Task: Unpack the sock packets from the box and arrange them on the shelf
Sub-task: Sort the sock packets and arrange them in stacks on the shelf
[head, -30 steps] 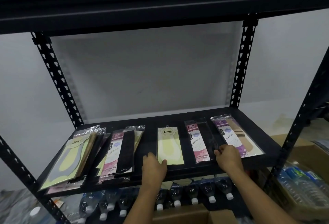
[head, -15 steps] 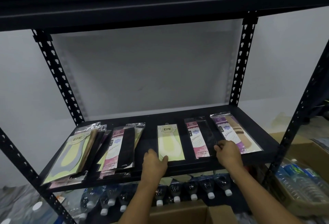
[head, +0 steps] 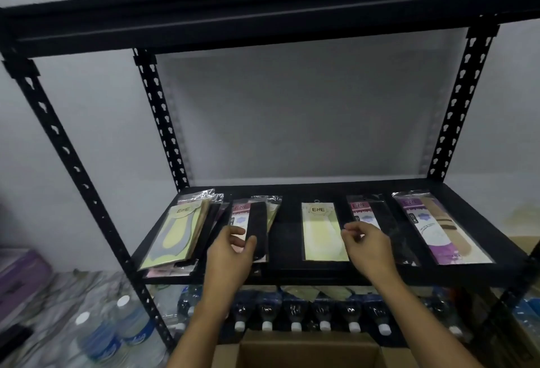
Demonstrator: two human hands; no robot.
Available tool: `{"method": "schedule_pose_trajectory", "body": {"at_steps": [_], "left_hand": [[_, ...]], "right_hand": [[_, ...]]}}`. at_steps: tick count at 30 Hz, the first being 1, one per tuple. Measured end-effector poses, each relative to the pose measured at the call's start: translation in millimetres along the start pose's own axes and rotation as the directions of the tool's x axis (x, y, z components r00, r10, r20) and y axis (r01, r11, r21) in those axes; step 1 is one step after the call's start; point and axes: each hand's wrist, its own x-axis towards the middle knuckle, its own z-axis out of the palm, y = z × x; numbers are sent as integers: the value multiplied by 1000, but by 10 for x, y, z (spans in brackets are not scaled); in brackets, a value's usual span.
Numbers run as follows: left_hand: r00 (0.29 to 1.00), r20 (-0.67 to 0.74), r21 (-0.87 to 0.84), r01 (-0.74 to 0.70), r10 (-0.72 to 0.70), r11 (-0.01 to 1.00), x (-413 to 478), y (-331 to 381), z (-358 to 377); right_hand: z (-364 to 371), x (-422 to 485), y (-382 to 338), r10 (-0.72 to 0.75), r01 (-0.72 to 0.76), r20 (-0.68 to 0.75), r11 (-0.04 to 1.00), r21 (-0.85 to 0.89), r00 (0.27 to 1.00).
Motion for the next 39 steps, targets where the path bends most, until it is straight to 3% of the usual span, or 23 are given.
{"method": "schedule_pose_trajectory", "body": {"at_steps": [10, 16, 20, 25, 31, 39], "left_hand": [[967, -237, -2, 95, -92, 996, 28, -511, -940], [948, -287, -16, 138, -137, 990, 114, -810, -1197], [937, -319, 28, 161, -144, 987, 181, -950, -1238], [914, -331, 68, 273, -236, 960, 273, -1026, -1218], [847, -289, -28, 458, -446, 889, 421, -1109, -1208], [839, -233, -362, 394, -491, 845, 458, -1190, -1326]], "right_hand": [[809, -222, -550, -66, 54, 137, 994, 91, 988], [1229, -358, -806, -103, 93, 193, 994, 57, 976], [1343, -405, -816, -104, 116, 161, 991, -67, 981], [1370, -419, -782, 16, 28, 216, 981, -195, 976], [1353, -424, -843, 156, -116, 300, 983, -145, 941], [1335, -414, -797, 276, -323, 336, 942, 91, 900]]}}
